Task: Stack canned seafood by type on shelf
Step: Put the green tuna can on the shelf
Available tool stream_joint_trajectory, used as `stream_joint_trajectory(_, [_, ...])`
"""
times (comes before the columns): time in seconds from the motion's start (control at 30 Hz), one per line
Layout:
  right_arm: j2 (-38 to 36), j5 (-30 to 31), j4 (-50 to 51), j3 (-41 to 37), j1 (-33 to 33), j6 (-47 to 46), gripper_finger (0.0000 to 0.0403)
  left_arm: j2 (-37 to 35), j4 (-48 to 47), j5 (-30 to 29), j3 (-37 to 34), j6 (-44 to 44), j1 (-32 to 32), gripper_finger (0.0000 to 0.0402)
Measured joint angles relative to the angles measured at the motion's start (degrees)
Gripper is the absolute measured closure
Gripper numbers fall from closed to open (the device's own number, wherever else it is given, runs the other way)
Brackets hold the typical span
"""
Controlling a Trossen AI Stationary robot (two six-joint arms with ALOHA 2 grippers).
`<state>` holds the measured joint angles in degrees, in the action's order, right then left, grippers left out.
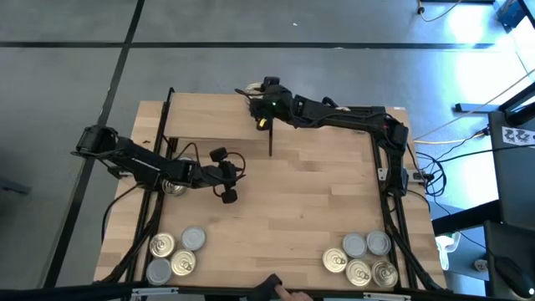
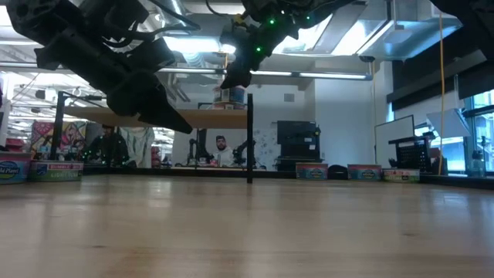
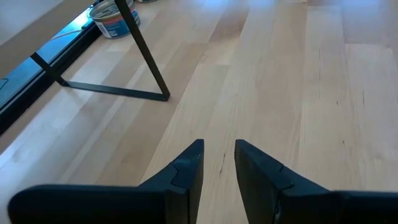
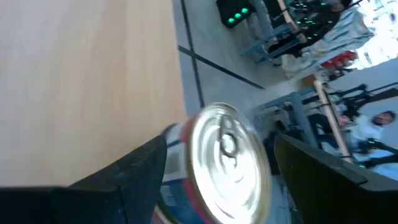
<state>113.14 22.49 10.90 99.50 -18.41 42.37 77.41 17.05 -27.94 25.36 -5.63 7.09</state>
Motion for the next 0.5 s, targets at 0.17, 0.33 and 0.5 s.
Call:
stream_joint_trajectory(0.17, [-0.02, 0.99, -0.44, 0.00, 0.09, 1.35, 0.0107, 0.00, 0.08, 0.00, 0.01, -0.22, 0.00, 0.0314])
stream_joint_trajectory(0.33, [-2.93, 3.68, 4.99, -0.02, 4.56, 1.03, 0.0107, 0.00, 0.38, 0.00, -0.01, -0.26, 0.00, 0.0314])
stream_joint_trajectory(0.5, [-9.44, 0.71, 20.44, 0.07, 9.78, -9.56, 0.0107, 0.00, 0.36, 0.02, -0.01, -0.28, 0.30, 0.0314])
